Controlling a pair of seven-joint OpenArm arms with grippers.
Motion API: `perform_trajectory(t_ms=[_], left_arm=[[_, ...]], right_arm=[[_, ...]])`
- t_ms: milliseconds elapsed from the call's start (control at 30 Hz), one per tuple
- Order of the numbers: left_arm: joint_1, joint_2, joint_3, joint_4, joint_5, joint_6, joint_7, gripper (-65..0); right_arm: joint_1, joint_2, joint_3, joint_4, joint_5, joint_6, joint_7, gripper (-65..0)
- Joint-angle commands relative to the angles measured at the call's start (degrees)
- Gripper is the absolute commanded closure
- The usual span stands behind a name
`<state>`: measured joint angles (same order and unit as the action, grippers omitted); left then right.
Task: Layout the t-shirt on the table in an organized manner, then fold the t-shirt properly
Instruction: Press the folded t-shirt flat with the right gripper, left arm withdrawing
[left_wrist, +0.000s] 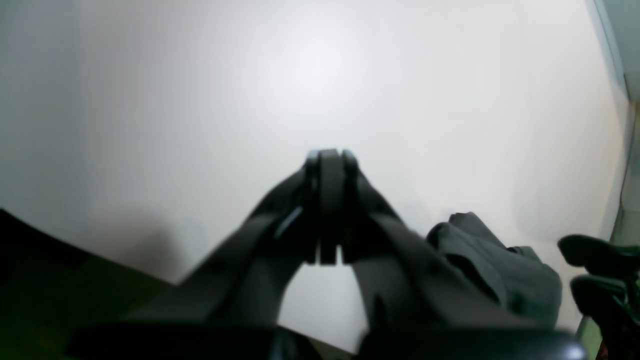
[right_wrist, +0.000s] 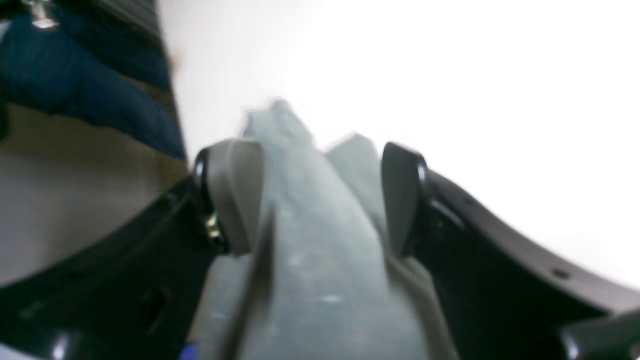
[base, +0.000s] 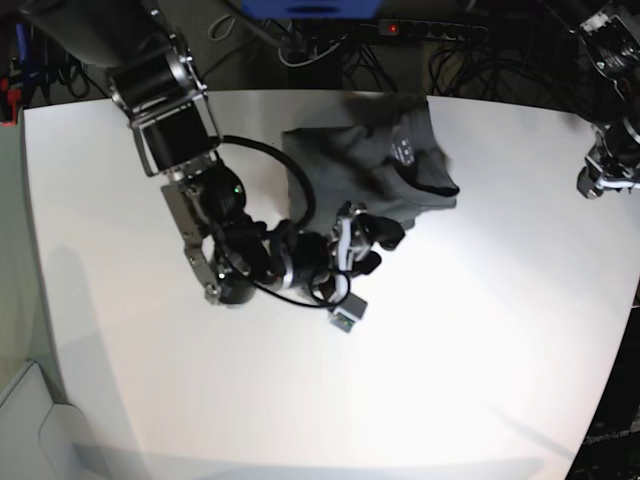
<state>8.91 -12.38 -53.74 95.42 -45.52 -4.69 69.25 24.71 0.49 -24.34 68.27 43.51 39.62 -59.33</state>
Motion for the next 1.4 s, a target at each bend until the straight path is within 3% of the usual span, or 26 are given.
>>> perform_trajectory(t_ms=[0, 600, 700, 867, 933, 1167, 1267, 1367], left_arm=[[0.4, -1.0, -0.2, 1.2, -0.9, -0.2, -0.4, -0.2], [0.1, -1.0, -0.2, 0.9, -1.0, -0.2, -0.7, -0.2], [0.1, -1.0, -0.2, 0.8, -1.0, -0.2, -0.9, -0.2], [0.3, -1.0, -0.2, 0.8, -1.0, -0.2, -0.9, -0.2], [0.3, -1.0, -0.2, 0.7, -1.0, -0.2, -0.9, -0.2], [0.1, -1.0, -0.2, 0.6, -0.9, -0.2, -1.0, -0.2], [0.0, -1.0, -0.3, 0.6, -0.9, -0.2, -1.0, -0.2], [0.0, -1.0, -0.3, 0.5, -0.9, -0.2, -1.0, -0.2]], right_arm=[[2.1, -0.4, -0.6, 0.5, 0.1, 0.4, 1.1, -38.8], [-3.7, 1.1, -3.4, 0.4, -2.3, 0.4, 7.1, -38.1], [-3.5, 1.1, -3.4, 0.4, -2.3, 0.4, 7.1, -32.0], [-3.4, 1.0, -3.2, 0.4, -2.3, 0.4, 7.1, -9.4], [-3.4, 1.0, -3.2, 0.4, -2.3, 0.4, 7.1, -4.5], [-3.1, 1.2, -3.1, 1.0, -2.0, 0.4, 6.7, -4.2], [-2.6, 2.7, -3.0, 4.1, -1.9, 0.4, 6.5, -4.2], [-2.9, 3.6, -1.6, 8.8, -1.9, 0.4, 3.0, -4.1]])
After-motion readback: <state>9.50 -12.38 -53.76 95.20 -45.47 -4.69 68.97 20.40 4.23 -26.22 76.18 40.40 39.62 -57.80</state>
